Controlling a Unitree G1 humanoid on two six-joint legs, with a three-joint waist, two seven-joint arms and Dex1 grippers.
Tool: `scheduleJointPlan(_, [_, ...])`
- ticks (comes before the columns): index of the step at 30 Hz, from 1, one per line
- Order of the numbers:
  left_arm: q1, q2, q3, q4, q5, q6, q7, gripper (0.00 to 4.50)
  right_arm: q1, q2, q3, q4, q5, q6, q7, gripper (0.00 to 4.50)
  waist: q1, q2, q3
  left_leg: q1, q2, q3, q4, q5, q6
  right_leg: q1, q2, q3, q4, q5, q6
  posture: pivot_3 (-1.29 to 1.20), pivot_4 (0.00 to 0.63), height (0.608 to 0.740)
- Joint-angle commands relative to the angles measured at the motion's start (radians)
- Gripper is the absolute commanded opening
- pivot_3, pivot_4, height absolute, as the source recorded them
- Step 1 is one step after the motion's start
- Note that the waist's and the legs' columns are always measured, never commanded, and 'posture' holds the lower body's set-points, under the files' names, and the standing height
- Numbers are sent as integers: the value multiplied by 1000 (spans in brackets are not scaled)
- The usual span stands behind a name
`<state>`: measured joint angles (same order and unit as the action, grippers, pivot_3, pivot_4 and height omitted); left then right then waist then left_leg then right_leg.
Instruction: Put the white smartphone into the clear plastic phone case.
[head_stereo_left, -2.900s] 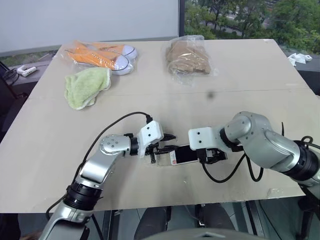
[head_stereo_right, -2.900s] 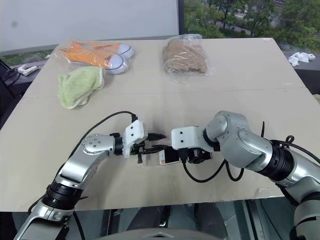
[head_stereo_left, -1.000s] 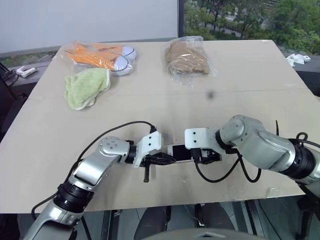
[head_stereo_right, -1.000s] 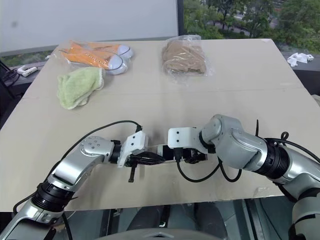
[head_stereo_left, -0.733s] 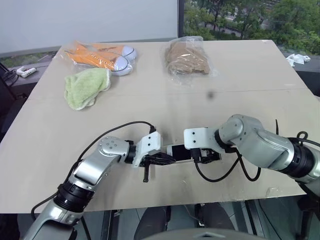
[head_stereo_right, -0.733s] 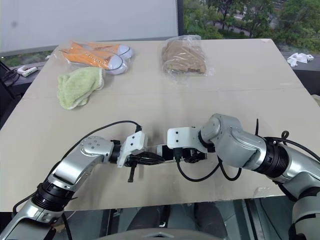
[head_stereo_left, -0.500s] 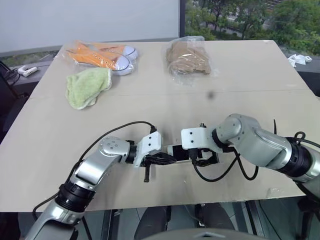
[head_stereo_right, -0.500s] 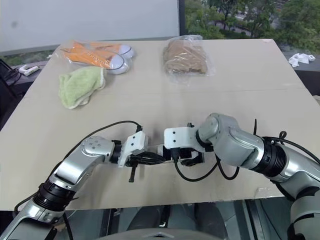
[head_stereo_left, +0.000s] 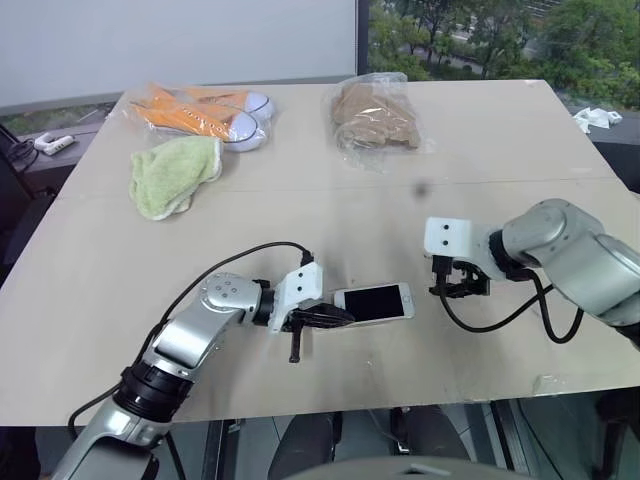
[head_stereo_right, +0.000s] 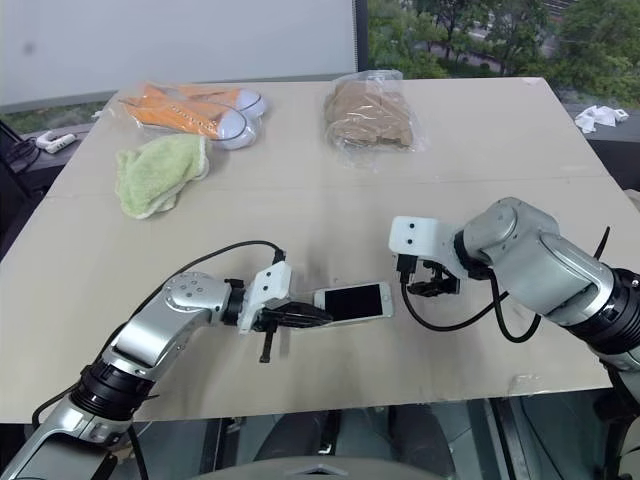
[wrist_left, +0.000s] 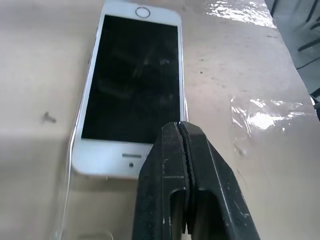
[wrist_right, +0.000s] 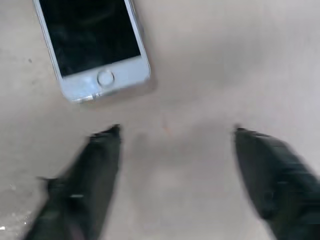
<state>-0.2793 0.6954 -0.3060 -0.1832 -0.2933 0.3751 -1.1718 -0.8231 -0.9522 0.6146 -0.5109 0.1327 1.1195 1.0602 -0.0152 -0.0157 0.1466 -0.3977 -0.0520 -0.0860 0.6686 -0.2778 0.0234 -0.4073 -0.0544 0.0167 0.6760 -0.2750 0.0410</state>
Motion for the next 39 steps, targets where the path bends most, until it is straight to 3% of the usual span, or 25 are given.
scheduleJointPlan(1, [8, 2, -13, 21, 38, 4, 17, 0, 5, 0, -16, -19, -3, -19, -5, 1701, 2, 0, 0, 0, 0, 0, 0, 0, 0, 0, 0, 0, 0, 0, 0, 0, 150, 740])
scheduleJointPlan(4, [2, -4, -5, 17, 26, 4, 19, 0, 13, 10, -5, -23, -2, -22, -4, 265, 3, 0, 0, 0, 0, 0, 0, 0, 0, 0, 0, 0, 0, 0, 0, 0, 150, 740])
scheduleJointPlan(5, [1, -4, -5, 18, 26, 4, 19, 0, 14, 14, -1, -23, -2, -23, -4, 37, 3, 0, 0, 0, 0, 0, 0, 0, 0, 0, 0, 0, 0, 0, 0, 0, 150, 740])
scheduleJointPlan(12, [5, -11, 2, 5, 23, -10, 25, 0, 27, 9, 66, -28, -29, -33, 7, 37, 5, 0, 0, 0, 0, 0, 0, 0, 0, 0, 0, 0, -1, 0, 0, 0, 150, 740])
scheduleJointPlan(16, [-4, -6, 107, -82, -85, 56, 47, 0, 28, -5, 99, -31, -44, -36, 16, 37, 4, 0, 1, -1, 0, 0, 0, 0, 0, 0, 0, 0, -1, 0, 0, 0, 150, 740])
scheduleJointPlan(23, [46, 232, 209, -130, -50, 110, 2, 0, -1, 12, 115, -26, -57, -24, 18, 37, -4, 1, 1, -2, 1, 0, -2, 0, 0, -2, 0, 0, -1, 0, 0, 0, 150, 740])
scheduleJointPlan(27, [73, 294, 226, -143, -77, 150, -23, 0, -7, 30, 123, -34, -55, -2, 16, 37, 6, 1, 2, -2, 0, 0, -1, 0, 0, -2, 0, 0, -2, 0, 0, 0, 150, 740])
scheduleJointPlan(34, [91, 259, 171, -78, -27, 105, -14, 0, -13, 56, 138, -38, -59, 27, -3, 37, 4, 1, 2, -2, 0, 0, -1, 0, 0, -2, 0, -1, -3, 0, 0, 0, 150, 740])
scheduleJointPlan(39, [44, 116, 105, 21, 18, 25, 26, 0, -15, 76, 152, -47, -55, 50, -17, 37, 8, 1, 1, -3, 0, -1, -1, 0, 0, -2, 0, -1, -3, 0, 0, 0, 150, 740])
